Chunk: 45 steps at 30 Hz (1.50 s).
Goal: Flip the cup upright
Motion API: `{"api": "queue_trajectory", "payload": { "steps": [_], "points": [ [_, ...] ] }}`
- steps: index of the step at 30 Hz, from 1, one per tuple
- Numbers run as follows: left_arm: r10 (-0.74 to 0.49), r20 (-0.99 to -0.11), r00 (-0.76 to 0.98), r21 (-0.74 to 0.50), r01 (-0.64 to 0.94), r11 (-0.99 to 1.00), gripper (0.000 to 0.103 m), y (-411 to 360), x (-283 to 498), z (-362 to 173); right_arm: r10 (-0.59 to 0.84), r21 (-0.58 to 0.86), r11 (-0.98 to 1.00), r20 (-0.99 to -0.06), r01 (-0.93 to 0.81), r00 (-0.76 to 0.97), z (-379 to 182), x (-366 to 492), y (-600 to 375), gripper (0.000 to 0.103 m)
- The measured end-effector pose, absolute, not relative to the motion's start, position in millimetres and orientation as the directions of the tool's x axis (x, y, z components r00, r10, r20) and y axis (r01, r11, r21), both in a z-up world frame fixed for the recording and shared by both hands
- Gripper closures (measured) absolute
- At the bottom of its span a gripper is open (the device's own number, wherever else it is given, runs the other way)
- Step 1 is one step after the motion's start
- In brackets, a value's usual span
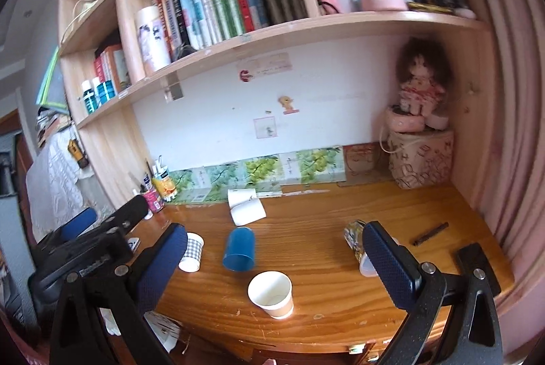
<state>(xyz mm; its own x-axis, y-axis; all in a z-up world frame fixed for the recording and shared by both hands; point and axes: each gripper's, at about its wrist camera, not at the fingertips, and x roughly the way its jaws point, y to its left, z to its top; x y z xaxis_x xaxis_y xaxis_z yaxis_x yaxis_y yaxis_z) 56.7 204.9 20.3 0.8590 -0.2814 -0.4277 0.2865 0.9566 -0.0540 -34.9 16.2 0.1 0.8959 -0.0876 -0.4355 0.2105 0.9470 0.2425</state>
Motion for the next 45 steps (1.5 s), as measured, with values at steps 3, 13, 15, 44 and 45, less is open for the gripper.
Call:
{"api": "queue_trajectory", "payload": {
  "steps": [3,13,15,44,45],
  "points": [
    [-0.272,-0.426,0.863,-0.064,0.271,0.960,0.000,207,53,21,-0.082,0.238,0.950,-0.436,0.203,0.896,-1,-39,18,0.000],
    [-0.276,-0.414,0.867,-0.053,0.280,0.959,0.000,200,41,20,-0.042,0.247,0.953,-0.464,0.175,0.885,-8,-41,17,0.000],
    [-0.272,-0.409,0.871,-0.049,0.277,0.960,0.000,197,40,21,-0.040,0.246,0.954,-0.458,0.170,0.888,-8,-42,15,0.000],
    [-0.251,-0.466,0.848,0.004,0.285,0.959,0.000,163,49,13,0.019,0.307,0.938,-0.508,0.160,0.861,-25,-26,-20,0.000],
    [-0.252,-0.471,0.845,0.005,0.289,0.957,0.000,162,50,12,0.020,0.312,0.936,-0.511,0.164,0.859,-26,-26,-21,0.000]
  ]
}}
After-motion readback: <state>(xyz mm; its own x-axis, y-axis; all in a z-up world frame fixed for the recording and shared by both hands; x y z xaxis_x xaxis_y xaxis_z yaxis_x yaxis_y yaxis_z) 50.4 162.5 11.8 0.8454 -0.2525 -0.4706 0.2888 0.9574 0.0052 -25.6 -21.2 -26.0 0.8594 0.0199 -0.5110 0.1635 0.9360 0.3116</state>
